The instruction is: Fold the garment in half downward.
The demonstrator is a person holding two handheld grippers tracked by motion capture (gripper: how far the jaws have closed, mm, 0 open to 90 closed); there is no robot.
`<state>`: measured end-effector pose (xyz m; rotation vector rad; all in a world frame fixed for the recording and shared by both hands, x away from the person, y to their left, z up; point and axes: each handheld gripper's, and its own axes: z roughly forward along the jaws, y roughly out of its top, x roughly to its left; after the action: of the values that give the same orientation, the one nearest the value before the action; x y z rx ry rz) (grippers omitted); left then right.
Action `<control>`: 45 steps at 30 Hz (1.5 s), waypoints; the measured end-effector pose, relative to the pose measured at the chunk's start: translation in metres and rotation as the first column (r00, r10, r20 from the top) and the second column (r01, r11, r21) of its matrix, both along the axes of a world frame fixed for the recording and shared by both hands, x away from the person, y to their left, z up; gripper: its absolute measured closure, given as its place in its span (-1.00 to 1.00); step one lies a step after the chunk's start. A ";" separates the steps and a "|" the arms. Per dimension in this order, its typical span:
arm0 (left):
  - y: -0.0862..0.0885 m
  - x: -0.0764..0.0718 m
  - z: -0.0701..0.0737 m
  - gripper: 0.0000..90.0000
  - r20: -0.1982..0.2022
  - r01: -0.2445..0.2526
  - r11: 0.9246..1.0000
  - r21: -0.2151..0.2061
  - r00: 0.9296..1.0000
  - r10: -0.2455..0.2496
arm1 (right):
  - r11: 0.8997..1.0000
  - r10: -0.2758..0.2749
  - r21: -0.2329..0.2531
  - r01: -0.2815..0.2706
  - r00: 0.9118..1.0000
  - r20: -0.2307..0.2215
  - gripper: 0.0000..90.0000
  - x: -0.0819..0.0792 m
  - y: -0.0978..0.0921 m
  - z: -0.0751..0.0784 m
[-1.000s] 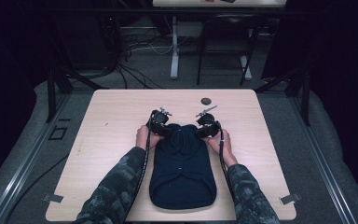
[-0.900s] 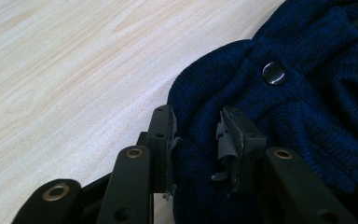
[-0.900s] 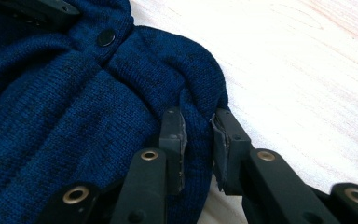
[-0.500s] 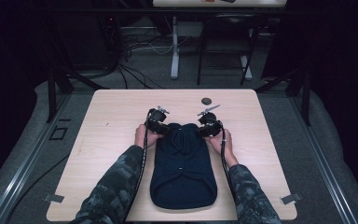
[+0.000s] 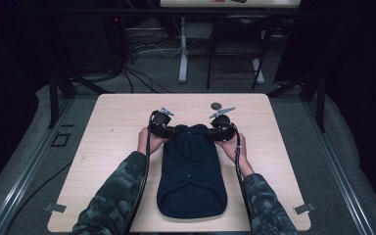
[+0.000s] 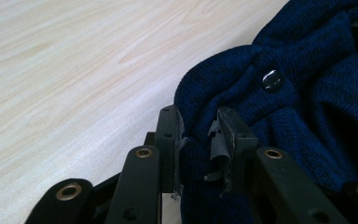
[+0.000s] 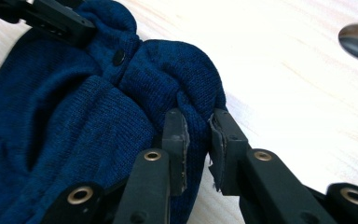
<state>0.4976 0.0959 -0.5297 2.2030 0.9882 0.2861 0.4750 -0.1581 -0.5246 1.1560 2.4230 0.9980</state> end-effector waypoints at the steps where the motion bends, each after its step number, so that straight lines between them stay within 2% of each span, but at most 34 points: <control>1: 0.000 -0.001 0.002 0.62 0.007 0.001 1.000 -0.006 1.000 0.000 | 1.000 0.000 0.012 0.000 1.000 0.013 0.72 -0.003 -0.001 0.004; 2: 0.001 -0.003 0.005 0.63 0.023 0.001 1.000 -0.018 1.000 0.000 | 1.000 0.002 0.008 -0.002 1.000 0.016 0.72 -0.004 -0.002 0.007; 9: 0.002 -0.011 0.018 0.65 0.051 0.026 0.999 -0.034 0.998 -0.024 | 1.000 0.012 0.028 -0.013 0.999 0.046 0.72 -0.012 -0.008 0.017; 10: 0.003 -0.013 0.022 0.66 0.067 0.032 0.999 -0.043 0.997 -0.030 | 0.999 0.012 0.039 -0.014 0.998 0.059 0.72 -0.014 -0.009 0.021; 19: 0.006 -0.027 0.038 0.66 0.104 0.069 0.995 -0.069 0.993 -0.062 | 0.997 0.037 0.056 -0.043 0.993 0.108 0.72 -0.029 -0.015 0.036; 27: 0.008 -0.038 0.047 0.66 0.138 0.095 0.993 -0.071 0.987 -0.085 | 0.996 0.063 0.046 -0.071 0.988 0.144 0.72 -0.045 -0.017 0.046; 35: 0.009 -0.048 0.054 0.66 0.166 0.124 0.990 -0.070 0.980 -0.111 | 0.994 0.088 0.045 -0.097 0.983 0.162 0.71 -0.056 -0.019 0.052; 36: 0.009 -0.051 0.055 0.66 0.181 0.125 0.990 -0.070 0.977 -0.110 | 0.994 0.093 0.043 -0.101 0.982 0.165 0.71 -0.059 -0.020 0.054; 45: 0.007 -0.057 0.062 0.68 0.214 0.144 0.988 -0.059 0.968 -0.129 | 0.994 0.093 0.044 -0.103 0.979 0.184 0.70 -0.067 -0.023 0.056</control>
<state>0.4401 0.1025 -0.4678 2.1108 0.7172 0.4025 0.4081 -0.1808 -0.4682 0.9252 2.3400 1.1515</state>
